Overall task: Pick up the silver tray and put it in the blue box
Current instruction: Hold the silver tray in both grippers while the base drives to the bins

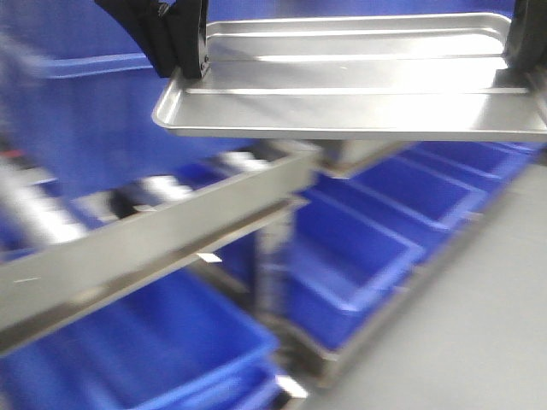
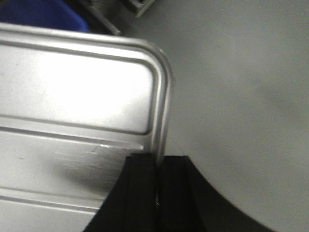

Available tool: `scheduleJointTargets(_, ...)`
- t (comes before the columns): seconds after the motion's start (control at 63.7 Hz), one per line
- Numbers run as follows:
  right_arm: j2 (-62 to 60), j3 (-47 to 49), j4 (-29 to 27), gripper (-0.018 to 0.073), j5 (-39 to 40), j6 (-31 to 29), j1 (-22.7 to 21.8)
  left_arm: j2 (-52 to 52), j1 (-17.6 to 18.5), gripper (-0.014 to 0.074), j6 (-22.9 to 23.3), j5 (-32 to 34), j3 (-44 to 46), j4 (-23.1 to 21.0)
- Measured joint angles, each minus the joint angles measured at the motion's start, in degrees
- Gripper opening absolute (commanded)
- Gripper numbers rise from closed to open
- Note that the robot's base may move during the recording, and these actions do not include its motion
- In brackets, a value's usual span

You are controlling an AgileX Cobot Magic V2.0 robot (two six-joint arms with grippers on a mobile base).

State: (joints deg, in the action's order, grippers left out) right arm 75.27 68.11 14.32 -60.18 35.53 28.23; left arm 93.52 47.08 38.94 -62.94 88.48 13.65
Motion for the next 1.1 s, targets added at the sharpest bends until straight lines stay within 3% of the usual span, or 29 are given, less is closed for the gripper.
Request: scheduleJointTargets(1.099, 0.0, 0.0, 0.0, 0.0056, -0.6, 0.0, 0.0, 0.0, 0.2, -0.0106, 0.0, 0.1, 0.0, -0.1)
